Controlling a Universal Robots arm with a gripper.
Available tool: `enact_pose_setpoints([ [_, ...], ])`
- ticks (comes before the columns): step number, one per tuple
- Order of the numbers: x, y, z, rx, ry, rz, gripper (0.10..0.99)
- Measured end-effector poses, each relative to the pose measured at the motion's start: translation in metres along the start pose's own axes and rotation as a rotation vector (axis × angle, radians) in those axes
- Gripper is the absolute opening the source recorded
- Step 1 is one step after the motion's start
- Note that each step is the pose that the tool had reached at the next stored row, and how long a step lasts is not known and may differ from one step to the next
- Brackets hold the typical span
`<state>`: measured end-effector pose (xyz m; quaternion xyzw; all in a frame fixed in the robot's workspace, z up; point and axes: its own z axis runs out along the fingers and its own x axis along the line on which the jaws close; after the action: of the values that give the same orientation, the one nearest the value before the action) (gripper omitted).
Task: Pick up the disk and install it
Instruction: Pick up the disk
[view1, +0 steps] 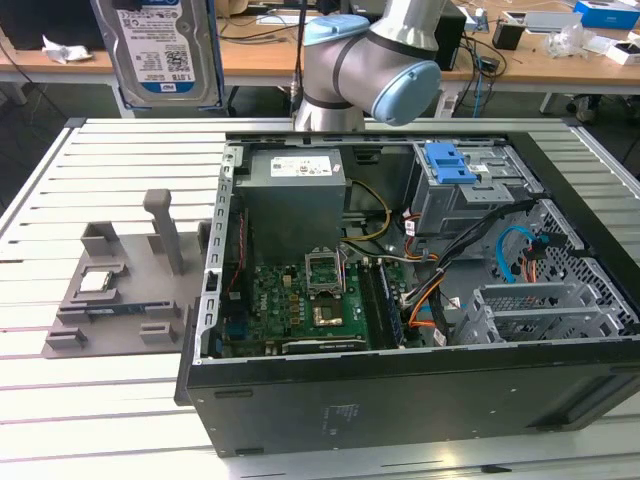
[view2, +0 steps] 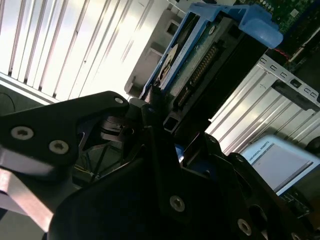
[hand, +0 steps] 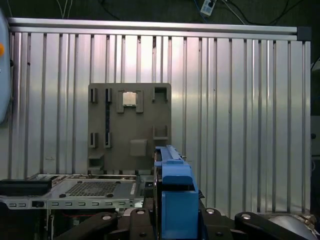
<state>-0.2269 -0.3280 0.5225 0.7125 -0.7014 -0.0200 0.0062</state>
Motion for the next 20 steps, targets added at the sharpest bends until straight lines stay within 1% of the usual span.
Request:
enact_pose_setpoints([
  [3,0.0002,-0.0122,-0.0005,0.0,0.0,0.0,0.365],
  [5,0.0004,-0.0255,-0.0009,0.0,0.0,0.0,0.365],
  [15,0.001,-0.0629,-0.0023,-0.001,-0.0001,0.0,0.365],
  [16,0.0011,-0.0697,-0.0026,-0.001,-0.0001,0.0,0.365],
  [18,0.0012,-0.0771,-0.0029,-0.001,0.0,0.0,0.365],
  [19,0.0013,-0.0821,-0.003,-0.001,-0.0001,0.0,0.365],
  [20,0.0013,-0.0849,-0.0031,-0.001,-0.0001,0.0,0.365],
])
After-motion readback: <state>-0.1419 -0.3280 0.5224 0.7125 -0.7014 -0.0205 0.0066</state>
